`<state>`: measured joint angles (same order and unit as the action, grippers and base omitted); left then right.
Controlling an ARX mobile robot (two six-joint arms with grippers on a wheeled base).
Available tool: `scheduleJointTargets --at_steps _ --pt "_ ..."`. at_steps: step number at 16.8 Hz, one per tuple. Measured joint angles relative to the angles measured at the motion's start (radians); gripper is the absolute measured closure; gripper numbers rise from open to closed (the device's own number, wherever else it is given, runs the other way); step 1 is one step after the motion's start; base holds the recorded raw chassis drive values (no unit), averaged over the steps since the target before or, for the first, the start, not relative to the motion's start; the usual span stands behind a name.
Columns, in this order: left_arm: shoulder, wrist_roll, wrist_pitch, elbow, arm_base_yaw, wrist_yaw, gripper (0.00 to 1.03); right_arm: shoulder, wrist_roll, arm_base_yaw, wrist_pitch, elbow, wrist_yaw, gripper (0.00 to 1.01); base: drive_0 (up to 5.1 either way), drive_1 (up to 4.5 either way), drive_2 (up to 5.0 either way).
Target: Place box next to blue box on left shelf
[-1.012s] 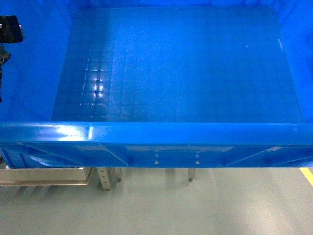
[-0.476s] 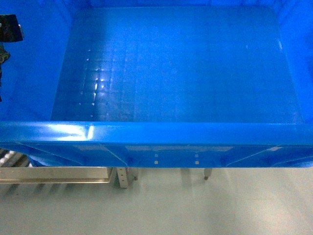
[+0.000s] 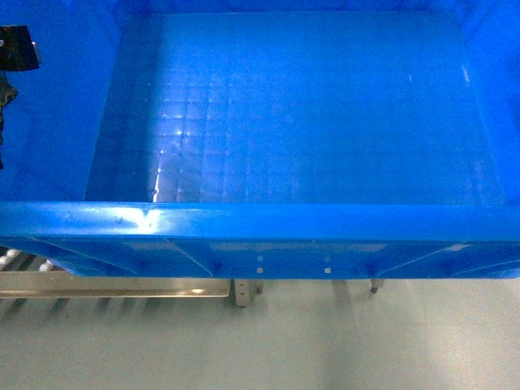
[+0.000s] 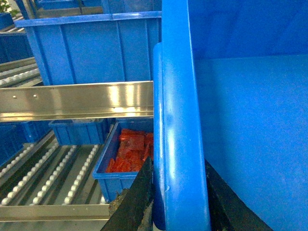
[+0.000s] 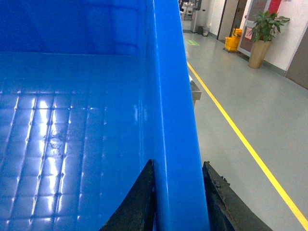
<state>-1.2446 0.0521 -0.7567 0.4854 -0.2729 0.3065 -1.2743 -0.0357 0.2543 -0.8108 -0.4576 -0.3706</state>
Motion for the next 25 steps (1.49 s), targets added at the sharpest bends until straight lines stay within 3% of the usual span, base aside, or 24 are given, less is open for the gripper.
scheduleJointTargets --at_steps 25 --pt "0.0 0.0 0.0 0.0 0.0 0.0 0.86 0.0 -0.001 0.0 0.0 0.0 0.0 0.8 0.0 4.29 -4.3"
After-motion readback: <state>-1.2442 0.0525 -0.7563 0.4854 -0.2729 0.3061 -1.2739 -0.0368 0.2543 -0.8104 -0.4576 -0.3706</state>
